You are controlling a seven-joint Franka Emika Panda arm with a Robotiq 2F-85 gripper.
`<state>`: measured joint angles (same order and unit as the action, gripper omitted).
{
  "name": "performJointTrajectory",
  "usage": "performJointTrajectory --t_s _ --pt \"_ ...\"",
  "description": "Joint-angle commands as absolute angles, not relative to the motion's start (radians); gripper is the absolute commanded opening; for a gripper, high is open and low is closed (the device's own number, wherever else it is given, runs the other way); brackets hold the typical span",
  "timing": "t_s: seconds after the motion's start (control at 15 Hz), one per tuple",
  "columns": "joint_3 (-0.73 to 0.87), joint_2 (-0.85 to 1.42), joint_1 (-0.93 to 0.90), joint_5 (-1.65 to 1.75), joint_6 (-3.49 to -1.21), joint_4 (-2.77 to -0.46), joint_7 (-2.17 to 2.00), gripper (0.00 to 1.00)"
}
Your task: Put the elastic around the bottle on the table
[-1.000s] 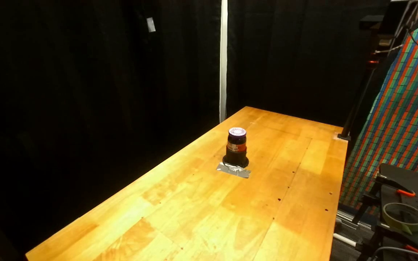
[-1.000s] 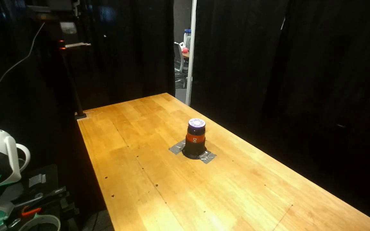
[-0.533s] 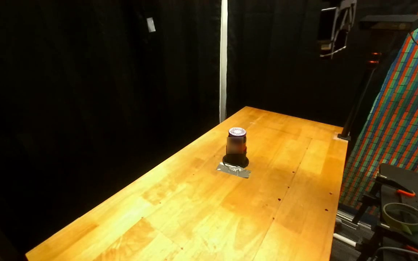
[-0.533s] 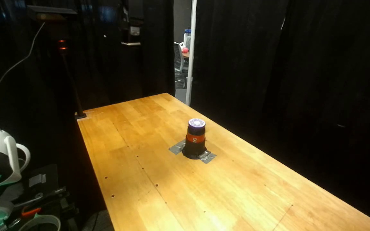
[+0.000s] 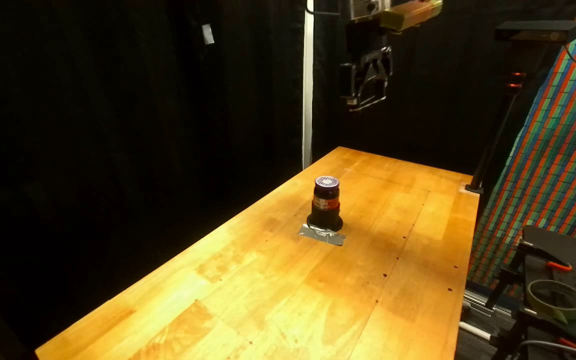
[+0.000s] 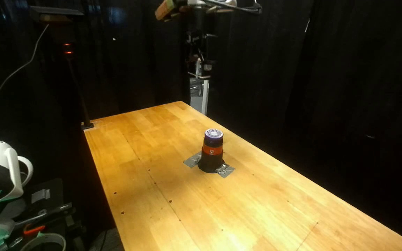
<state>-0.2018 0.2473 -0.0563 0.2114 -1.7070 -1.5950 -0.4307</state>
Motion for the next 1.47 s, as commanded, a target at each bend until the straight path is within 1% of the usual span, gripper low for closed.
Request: performJointTrajectory --t_s 0.0,0.33,0.6,0.87,1.4 --pt "-0.121 0.467 -0.115 0.196 -1.713 -1.348 -0.427 1.00" --pt "-0.064 0.674 -0.144 0.121 -1.724 -1.134 -0.425 1.00" --pt "-0.046 0.773 -0.153 0.064 -1.729 -1.047 -0.431 1.00" --pt "-0.034 0.828 -0.152 0.037 -1.713 -1.022 -0.427 1.00" --pt "-0.013 0.884 -0.142 0.007 -1.714 -1.052 -0.428 1.00"
